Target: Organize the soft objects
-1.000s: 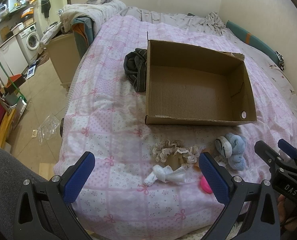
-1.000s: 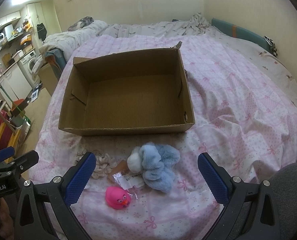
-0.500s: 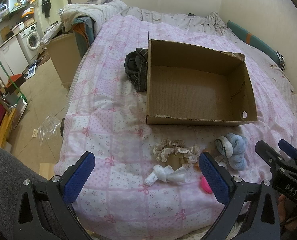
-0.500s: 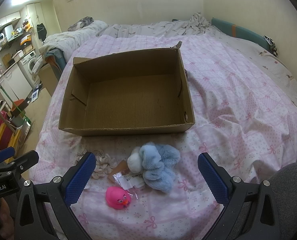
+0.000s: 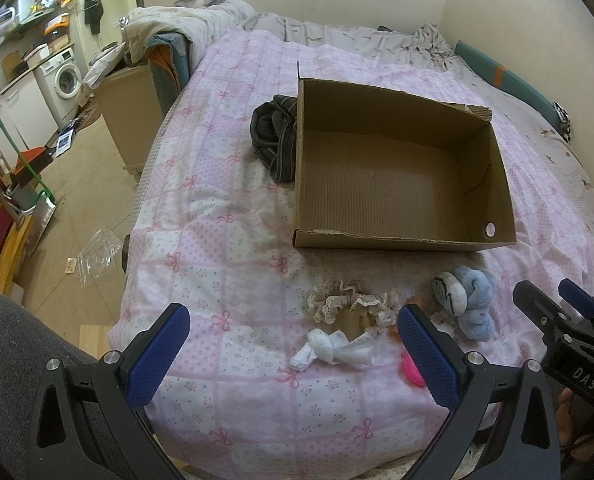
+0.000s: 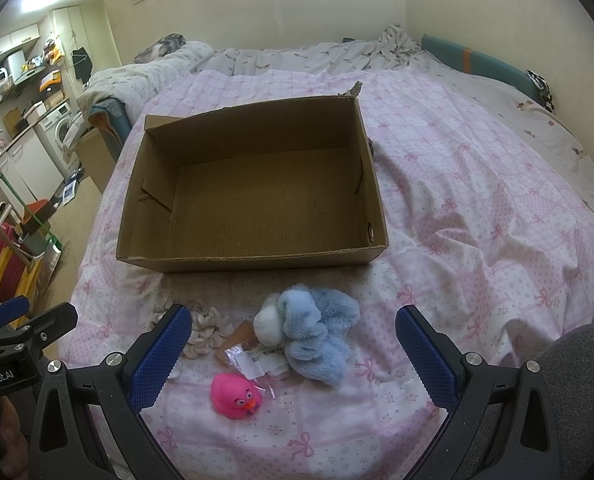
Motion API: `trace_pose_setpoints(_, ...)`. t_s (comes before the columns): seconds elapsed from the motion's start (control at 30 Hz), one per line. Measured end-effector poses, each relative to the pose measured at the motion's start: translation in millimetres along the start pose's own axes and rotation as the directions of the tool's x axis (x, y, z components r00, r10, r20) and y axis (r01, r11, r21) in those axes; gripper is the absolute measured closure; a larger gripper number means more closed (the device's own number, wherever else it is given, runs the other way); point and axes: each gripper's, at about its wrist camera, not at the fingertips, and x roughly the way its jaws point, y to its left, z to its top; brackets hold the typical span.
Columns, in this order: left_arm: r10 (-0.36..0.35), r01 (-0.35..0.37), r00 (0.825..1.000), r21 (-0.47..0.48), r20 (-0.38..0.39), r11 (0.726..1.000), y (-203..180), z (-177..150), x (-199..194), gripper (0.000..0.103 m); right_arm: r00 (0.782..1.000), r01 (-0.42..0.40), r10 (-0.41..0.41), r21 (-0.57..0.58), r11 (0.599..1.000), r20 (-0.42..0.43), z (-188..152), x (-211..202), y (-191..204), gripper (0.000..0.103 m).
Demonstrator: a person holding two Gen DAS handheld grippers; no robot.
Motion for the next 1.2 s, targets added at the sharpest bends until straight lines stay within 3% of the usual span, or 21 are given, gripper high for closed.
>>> trace_pose_setpoints(0.63,0.002,-0.002,1.0,-0.005,-0.006,1.0,9.6,-5.5,3.7,0.0,1.0,-0.005,0.005,-0.003,1.0,-0.007,-1.0,0.8,0.3,0.0)
trace_pose_setpoints(0.77,-0.005,0.004,0.999,-0.034,-0.039,0.999,13.2,0.2,1.9,0.0,1.0,-0.002,0.002,0.01,1.0,-0.001,3.5,-2.9,-1.5,0.0)
trace_pose_setpoints(0.93,-0.033,0.024,0.995,-0.096,-0.094,0.995,23.3,20.4,2.0,0.0,0.998,-0.063,0.062,0.065,0.996,0.016,23.4,-21.6,-9.6,0.0)
trace_pose_setpoints(1.1,-0.015,-0.015,0.983,-0.158,-0.183,0.987,36.7,36.2,19.5,0.0,0.99,-0.11,0.118,0.094,0.99,-0.083,45.5,-10.4,-21.5,0.0)
trace_pose_setpoints(1.2,-0.041,-0.008,0.966,-0.191,-0.256,0.982,44.4,38.7,41.4,0.0,0.976,-0.109,0.122,0.078,0.991,-0.181,52.9,9.4,-26.9,0.0)
